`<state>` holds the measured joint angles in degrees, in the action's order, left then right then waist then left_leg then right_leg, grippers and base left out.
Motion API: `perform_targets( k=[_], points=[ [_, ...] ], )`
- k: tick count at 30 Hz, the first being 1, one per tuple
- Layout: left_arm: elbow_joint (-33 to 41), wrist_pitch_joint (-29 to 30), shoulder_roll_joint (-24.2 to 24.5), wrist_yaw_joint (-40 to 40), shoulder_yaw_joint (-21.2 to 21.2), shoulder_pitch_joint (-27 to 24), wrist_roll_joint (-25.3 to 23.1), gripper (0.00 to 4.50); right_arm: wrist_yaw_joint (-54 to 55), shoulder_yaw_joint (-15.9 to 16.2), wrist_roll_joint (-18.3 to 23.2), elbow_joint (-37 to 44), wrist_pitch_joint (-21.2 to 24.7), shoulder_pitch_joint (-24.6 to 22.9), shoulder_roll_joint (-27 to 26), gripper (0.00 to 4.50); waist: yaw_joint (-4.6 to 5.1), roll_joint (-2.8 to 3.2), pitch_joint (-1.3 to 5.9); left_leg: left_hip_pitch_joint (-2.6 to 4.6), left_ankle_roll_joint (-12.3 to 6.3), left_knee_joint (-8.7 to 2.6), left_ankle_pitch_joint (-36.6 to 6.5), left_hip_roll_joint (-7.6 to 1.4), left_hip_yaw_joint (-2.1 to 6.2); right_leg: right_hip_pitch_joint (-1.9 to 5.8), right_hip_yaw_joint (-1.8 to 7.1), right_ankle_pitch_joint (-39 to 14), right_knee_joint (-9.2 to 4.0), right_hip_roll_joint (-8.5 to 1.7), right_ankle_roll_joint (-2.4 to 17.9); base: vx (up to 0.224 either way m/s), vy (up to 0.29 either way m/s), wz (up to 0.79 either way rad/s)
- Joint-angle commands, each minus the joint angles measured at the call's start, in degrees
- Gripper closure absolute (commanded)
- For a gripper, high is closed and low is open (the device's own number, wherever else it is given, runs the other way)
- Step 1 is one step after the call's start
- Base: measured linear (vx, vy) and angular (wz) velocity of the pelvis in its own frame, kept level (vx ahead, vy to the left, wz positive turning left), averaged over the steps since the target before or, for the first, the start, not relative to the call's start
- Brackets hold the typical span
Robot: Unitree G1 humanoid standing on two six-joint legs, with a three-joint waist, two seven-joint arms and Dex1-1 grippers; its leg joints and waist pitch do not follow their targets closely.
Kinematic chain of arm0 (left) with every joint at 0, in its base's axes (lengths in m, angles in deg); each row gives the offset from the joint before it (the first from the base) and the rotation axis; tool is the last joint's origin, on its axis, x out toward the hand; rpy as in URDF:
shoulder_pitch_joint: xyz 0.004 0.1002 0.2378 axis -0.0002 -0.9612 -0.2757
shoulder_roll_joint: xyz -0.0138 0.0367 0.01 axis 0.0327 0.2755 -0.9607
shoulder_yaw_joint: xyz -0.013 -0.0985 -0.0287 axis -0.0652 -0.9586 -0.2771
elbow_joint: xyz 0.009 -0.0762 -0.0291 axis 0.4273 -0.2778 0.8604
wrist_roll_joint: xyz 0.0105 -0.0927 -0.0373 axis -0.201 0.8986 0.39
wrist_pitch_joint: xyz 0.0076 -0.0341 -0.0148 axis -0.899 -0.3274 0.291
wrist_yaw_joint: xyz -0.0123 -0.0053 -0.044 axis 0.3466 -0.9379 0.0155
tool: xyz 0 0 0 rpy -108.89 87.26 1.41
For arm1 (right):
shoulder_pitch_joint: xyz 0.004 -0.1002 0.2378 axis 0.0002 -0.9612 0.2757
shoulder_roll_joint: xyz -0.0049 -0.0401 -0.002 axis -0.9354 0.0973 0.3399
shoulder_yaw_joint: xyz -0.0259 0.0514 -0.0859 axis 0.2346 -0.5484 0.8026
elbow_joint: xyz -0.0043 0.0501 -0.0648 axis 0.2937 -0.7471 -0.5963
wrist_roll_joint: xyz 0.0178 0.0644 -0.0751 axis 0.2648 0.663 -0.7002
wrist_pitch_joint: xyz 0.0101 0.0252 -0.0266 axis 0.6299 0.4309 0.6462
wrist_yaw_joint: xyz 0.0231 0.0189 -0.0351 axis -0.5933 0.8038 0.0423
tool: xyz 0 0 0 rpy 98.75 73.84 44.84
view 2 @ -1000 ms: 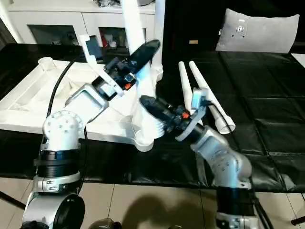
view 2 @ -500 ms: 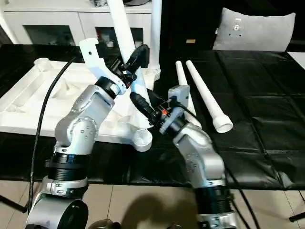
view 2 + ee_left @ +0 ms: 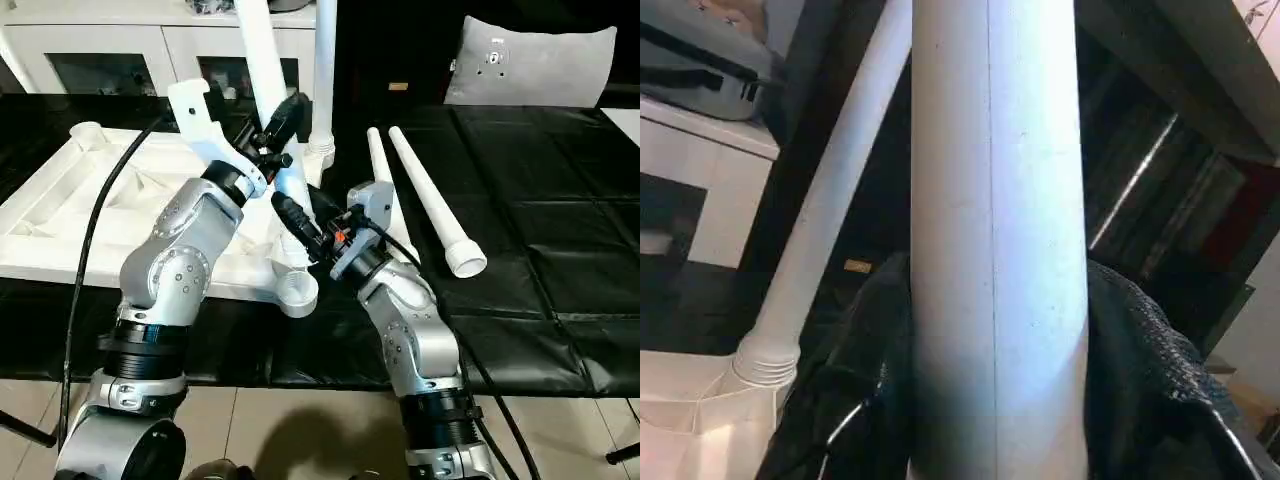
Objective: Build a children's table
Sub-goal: Pick table leg
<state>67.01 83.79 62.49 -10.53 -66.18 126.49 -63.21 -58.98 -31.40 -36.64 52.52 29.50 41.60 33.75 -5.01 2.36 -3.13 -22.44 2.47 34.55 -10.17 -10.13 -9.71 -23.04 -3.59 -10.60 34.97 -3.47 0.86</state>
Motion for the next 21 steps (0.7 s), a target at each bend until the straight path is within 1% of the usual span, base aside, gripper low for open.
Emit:
perform_targets(
  k=[1, 4, 5, 6, 7, 8, 9, 10, 11, 12, 13, 14, 15, 16, 17, 18, 19, 20, 21],
  points=[
    [-0.3, -0.8, -1.9, -0.9, 0.3, -0.2, -0.7, 2.68, 0.7, 0.7, -1.6, -0.7, -0.7, 0.7, 0.3, 2.64, 0.1, -0.55, 4.19, 0.68, -3.27, -3.58, -7.5, -2.69, 0.95, 3.17, 2.6, -8.9, -4.23, -4.41, 9.7, 0.0, 0.0, 0.0],
    [-0.6, -1.0, -1.6, -1.2, -0.1, 0.0, -0.8, 2.68, 1.2, 1.0, -2.6, -1.1, -0.7, 0.8, 0.7, 2.64, 0.15, -0.57, 4.21, 0.68, -3.18, -3.54, -7.5, -2.64, 0.92, 3.2, 2.61, -8.2, -4.18, -4.35, 9.8, 0.0, 0.0, 0.0],
    [-0.9, -1.0, -1.4, -1.4, -0.3, 0.2, -0.8, 2.68, 1.1, 1.1, -2.8, -1.2, -0.6, 0.7, 0.9, 2.08, 0.12, -0.55, 4.2, 0.69, -3.18, -3.56, -7.4, -2.64, 0.93, 3.22, 2.6, -8.1, -4.18, -4.36, 9.8, 0.0, 0.0, 0.0],
    [-1.2, -1.1, -1.2, -1.6, -0.7, 0.4, -0.8, 2.68, 0.8, 1.1, -2.6, -1.1, -0.6, 0.6, 1.1, 1.94, 0.09, -0.5, 4.19, 0.67, -3.19, -3.55, -7.5, -2.61, 0.93, 3.26, 2.6, -8.0, -4.18, -4.37, 9.8, 0.0, 0.0, 0.0],
    [-1.5, -1.1, -0.9, -1.7, -1.0, 0.6, -0.7, 2.68, 0.5, 0.9, -2.3, -1.1, -0.7, 0.6, 1.0, 1.94, 0.09, -0.53, 4.22, 0.67, -3.2, -3.53, -7.5, -2.61, 0.91, 3.28, 2.61, -8.0, -4.2, -4.38, 9.8, 0.0, 0.0, 0.0],
    [-1.9, -1.1, -0.3, -1.6, -1.5, 0.8, -0.6, 2.68, -0.4, 0.4, -0.6, -0.1, 0.2, 0.3, 1.1, 1.87, 0.12, -0.56, 4.19, 0.65, -3.24, -3.54, -7.6, -2.6, 0.91, 3.26, 2.6, -8.1, -4.21, -4.36, 9.8, 0.0, 0.0, 0.0],
    [-2.4, -0.8, 0.5, -1.5, -2.0, 1.1, -0.4, 2.68, -1.4, -0.1, 0.8, 0.9, 1.0, 0.1, 1.4, 1.74, 0.1, -0.44, 4.22, 0.69, -3.46, -3.54, -7.8, -2.56, 0.95, 3.34, 2.59, -8.1, -4.22, -4.36, 9.8, 0.0, 0.0, 0.0],
    [-2.6, -0.7, 0.8, -1.4, -2.2, 1.2, -0.3, 2.68, -1.8, -0.2, 1.4, 1.4, 1.4, 0.0, 1.5, 1.59, 0.1, -0.54, 4.21, 0.68, -3.64, -3.53, -7.8, -2.54, 0.94, 3.4, 2.58, -8.0, -4.27, -4.31, 9.6, 0.0, 0.0, 0.0],
    [-3.2, -0.2, 2.0, -0.7, -2.9, 1.5, 0.1, 2.68, -3.2, -0.9, 3.8, 3.0, 4.0, -0.4, 2.6, 1.59, 0.02, -0.44, 4.22, 0.71, -3.67, -3.53, -7.7, -2.58, 1.0, 3.4, 2.59, -7.8, -4.21, -4.34, 9.6, 0.0, 0.0, 0.0],
    [-3.4, -0.1, 2.2, -0.5, -3.0, 1.6, 0.2, 2.68, -3.7, -1.1, 4.6, 3.4, 4.9, -0.5, 3.0, 1.48, -0.04, -0.46, 4.29, 0.75, -3.92, -3.48, -7.3, -2.63, 1.05, 3.46, 2.58, -7.1, -4.12, -4.32, 9.6, 0.0, 0.0, 0.0],
    [-3.6, 0.7, 3.0, 0.1, -3.5, 1.7, 0.8, 2.68, -3.3, -2.7, 7.3, 5.1, 8.4, -0.8, 3.9, 1.41, 0.01, -0.5, 4.26, 0.75, -4.16, -3.51, -6.8, -2.6, 1.03, 3.46, 2.59, -6.4, -4.06, -4.21, 9.8, 0.0, 0.0, 0.0],
    [-3.6, 0.8, 3.1, 0.2, -3.5, 1.7, 0.9, 2.68, -3.3, -3.1, 8.0, 5.3, 9.3, -0.8, 4.1, 1.3, -0.04, -0.49, 4.33, 0.76, -4.25, -3.45, -6.5, -2.59, 1.06, 3.49, 2.58, -6.0, -3.95, -4.25, 10.0, 0.0, 0.0, 0.0],
    [-3.6, 1.3, 3.6, 0.6, -3.7, 1.6, 1.3, 2.68, -3.4, -5.3, 11.8, 6.4, 13.1, -0.8, 5.0, 1.21, -0.05, -0.51, 4.32, 0.83, -4.36, -3.42, -6.2, -2.56, 1.0, 3.43, 2.56, -5.8, -3.95, -4.2, 10.3, 0.0, 0.0, 0.0],
    [-3.6, 1.5, 3.7, 0.8, -4.0, 1.6, 1.7, 2.68, -3.5, -6.6, 13.6, 6.4, 14.4, -0.6, 5.6, 1.14, -0.1, -0.52, 4.34, 0.83, -4.53, -3.39, -6.2, -2.6, 0.96, 3.4, 2.59, -6.0, -3.99, -4.3, 10.5, 0.0, 0.0, 0.0],
    [-3.7, 1.9, 3.8, 1.1, -4.3, 1.6, 2.3, 2.68, -3.2, -7.8, 14.7, 6.4, 15.4, -0.4, 6.1, 1.07, -0.14, -0.52, 4.33, 0.86, -4.54, -3.37, -6.2, -2.57, 0.94, 3.39, 2.55, -6.5, -4.05, -4.31, 10.6, 0.0, 0.0, 0.0],
    [-3.7, 2.1, 3.9, 1.3, -4.4, 1.6, 2.6, 2.68, -3.1, -8.2, 14.9, 6.3, 15.7, -0.3, 6.4, 0.99, -0.28, -0.54, 4.36, 0.8, -4.33, -3.27, -6.1, -2.53, 0.85, 3.38, 2.56, -7.0, -4.08, -4.36, 10.7, 0.0, 0.0, 0.0],
    [-3.7, 2.3, 4.0, 1.5, -4.5, 1.6, 2.9, 2.68, -3.0, -8.7, 15.3, 6.2, 16.1, -0.2, 6.7, 0.87, -0.34, -0.41, 4.35, 0.8, -4.15, -3.31, -6.2, -2.55, 0.88, 3.33, 2.52, -7.3, -4.09, -4.34, 10.7, 0.0, 0.0, 0.0],
    [-3.9, 3.2, 4.3, 2.6, -4.7, 1.4, 3.8, 2.68, -2.5, -10.2, 16.9, 5.9, 18.2, 0.1, 8.1, 0.78, -0.29, -0.53, 4.33, 0.75, -3.88, -3.35, -6.3, -2.53, 0.85, 3.35, 2.47, -7.7, -4.13, -4.28, 10.5, 0.0, 0.0, 0.0],
    [-4.0, 3.4, 4.4, 3.1, -4.9, 1.4, 4.1, 2.68, -1.8, -11.2, 18.1, 5.9, 20.2, 0.3, 8.6, 0.78, -0.35, -0.42, 4.35, 0.87, -3.64, -3.34, -6.2, -2.53, 0.89, 3.32, 2.47, -8.0, -4.16, -4.3, 10.5, 0.0, 0.0, 0.0]
  ],
)
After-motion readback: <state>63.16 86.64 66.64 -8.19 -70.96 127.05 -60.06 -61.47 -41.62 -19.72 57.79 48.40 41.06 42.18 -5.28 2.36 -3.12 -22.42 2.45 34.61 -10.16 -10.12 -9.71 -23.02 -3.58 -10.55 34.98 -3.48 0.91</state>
